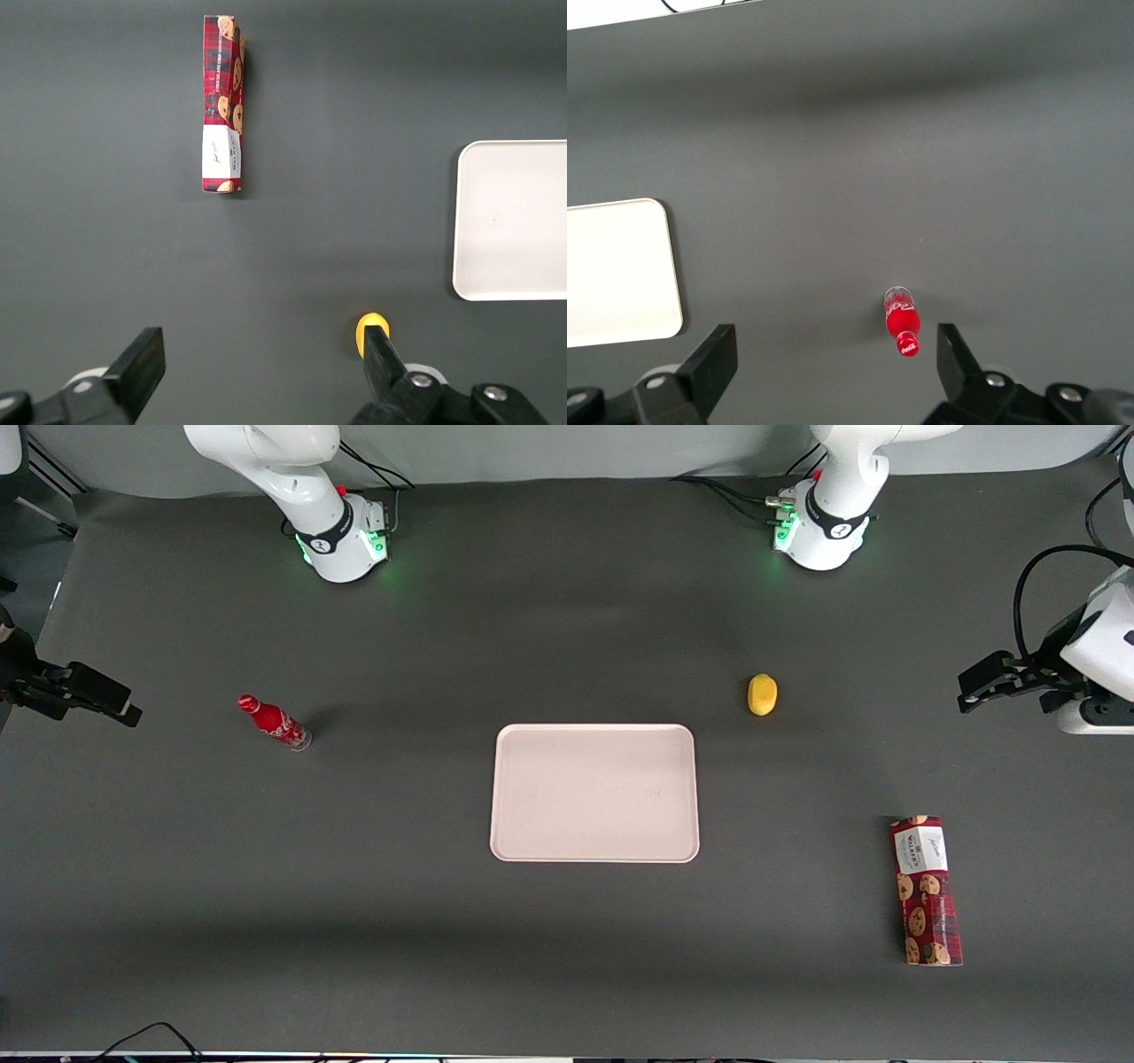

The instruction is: Place red cookie box on tray

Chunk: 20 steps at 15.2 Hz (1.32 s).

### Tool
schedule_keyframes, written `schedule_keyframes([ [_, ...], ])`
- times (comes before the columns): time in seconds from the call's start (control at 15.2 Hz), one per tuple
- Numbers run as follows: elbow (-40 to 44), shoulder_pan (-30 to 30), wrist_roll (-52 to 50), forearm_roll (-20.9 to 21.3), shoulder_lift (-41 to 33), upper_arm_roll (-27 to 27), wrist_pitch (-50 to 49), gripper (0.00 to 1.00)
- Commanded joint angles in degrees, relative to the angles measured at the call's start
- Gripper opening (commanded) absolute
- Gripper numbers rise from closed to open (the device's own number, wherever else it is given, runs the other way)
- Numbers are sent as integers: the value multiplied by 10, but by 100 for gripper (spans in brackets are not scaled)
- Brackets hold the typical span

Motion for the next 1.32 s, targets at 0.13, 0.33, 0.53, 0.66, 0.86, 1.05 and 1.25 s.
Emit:
schedule_keyframes([
  [0.13,27,-1,8,5,14,1,-6,100],
  [0.33,27,0,8,5,14,1,-7,100],
  [0.53,27,0,8,6,14,1,-6,100],
  [0.66,26,0,9,7,15,5,-6,100],
  [0.86,27,2,32,19,27,16,2,100],
  [1.05,28,2,65,19,45,37,38,100],
  [1.25,28,3,80,16,76,48,80,100],
])
